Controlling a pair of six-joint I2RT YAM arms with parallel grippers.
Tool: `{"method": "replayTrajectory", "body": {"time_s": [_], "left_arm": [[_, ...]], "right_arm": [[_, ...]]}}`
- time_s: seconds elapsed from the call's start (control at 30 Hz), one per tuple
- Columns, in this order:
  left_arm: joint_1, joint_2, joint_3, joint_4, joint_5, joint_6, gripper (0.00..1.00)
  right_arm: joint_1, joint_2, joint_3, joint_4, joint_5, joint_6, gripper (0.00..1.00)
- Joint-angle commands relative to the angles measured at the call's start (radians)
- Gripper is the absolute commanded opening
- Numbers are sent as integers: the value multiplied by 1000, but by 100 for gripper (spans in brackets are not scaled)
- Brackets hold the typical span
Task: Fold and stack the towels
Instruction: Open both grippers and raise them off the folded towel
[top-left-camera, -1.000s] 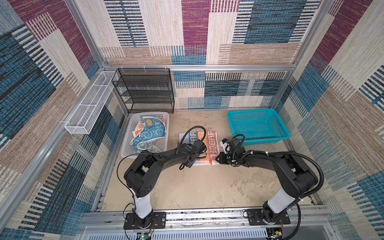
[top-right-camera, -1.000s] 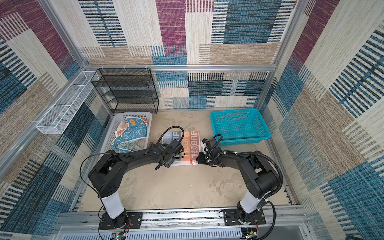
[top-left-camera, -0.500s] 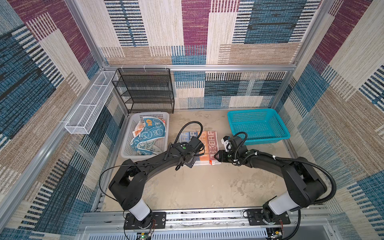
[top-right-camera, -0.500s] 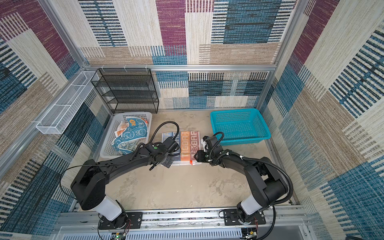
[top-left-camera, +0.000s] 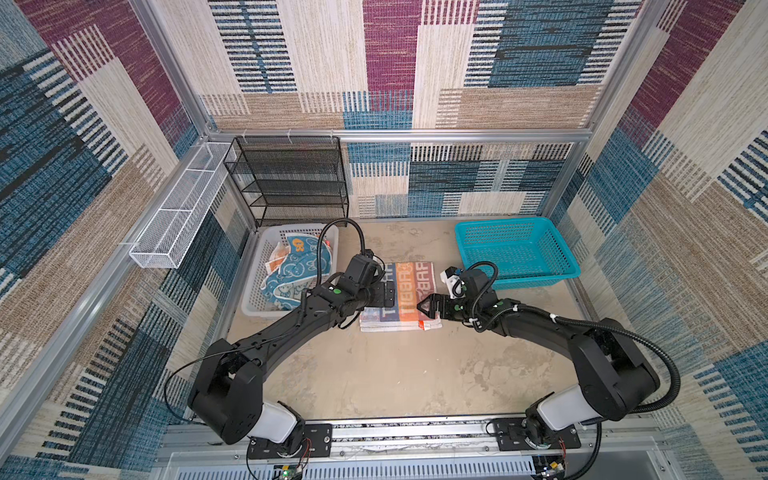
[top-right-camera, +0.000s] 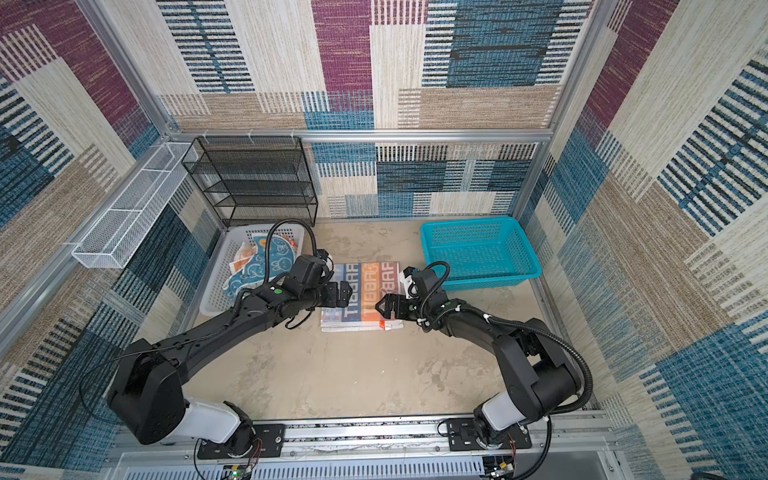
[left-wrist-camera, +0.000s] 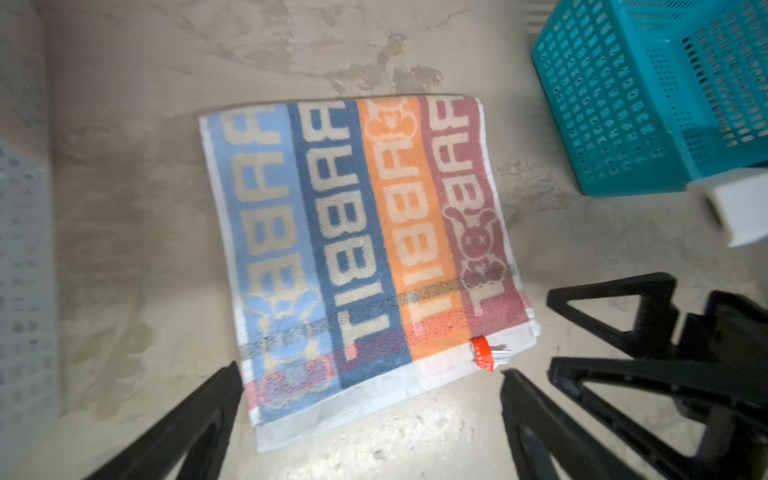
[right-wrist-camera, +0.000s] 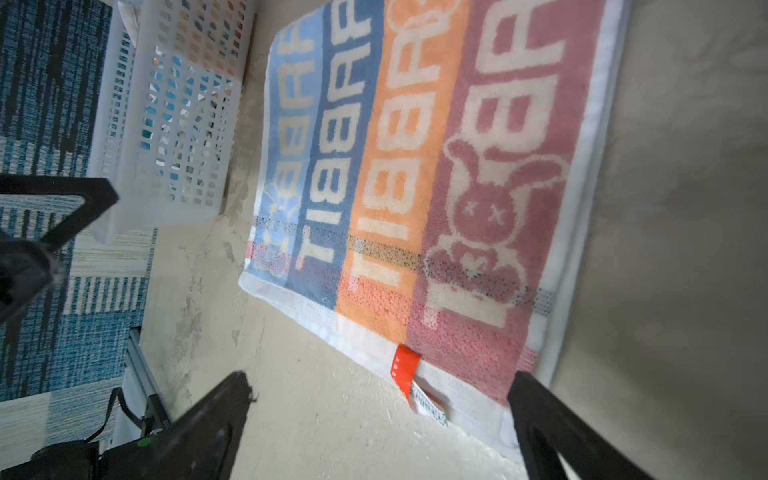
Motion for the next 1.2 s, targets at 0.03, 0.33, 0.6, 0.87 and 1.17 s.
{"method": "replayTrajectory", "body": {"time_s": [0.03, 0.33, 0.6, 0.87, 1.17], "left_arm": [[20, 69, -61, 218, 193, -169, 100], [34, 112, -152, 225, 202, -156, 100], [34, 118, -278, 274, 204, -164, 100], [32, 20, -379, 248, 194, -169, 100], [20, -161, -131, 13, -113, -21, 100]], "right_arm": [[2, 59, -9, 171, -115, 58, 99], [2, 138, -50, 180, -107, 25, 99], [3, 109, -141, 168, -74, 18, 99], [52, 29, -180, 96, -45, 1, 99], [4, -7, 148, -153, 94, -162, 99]]}}
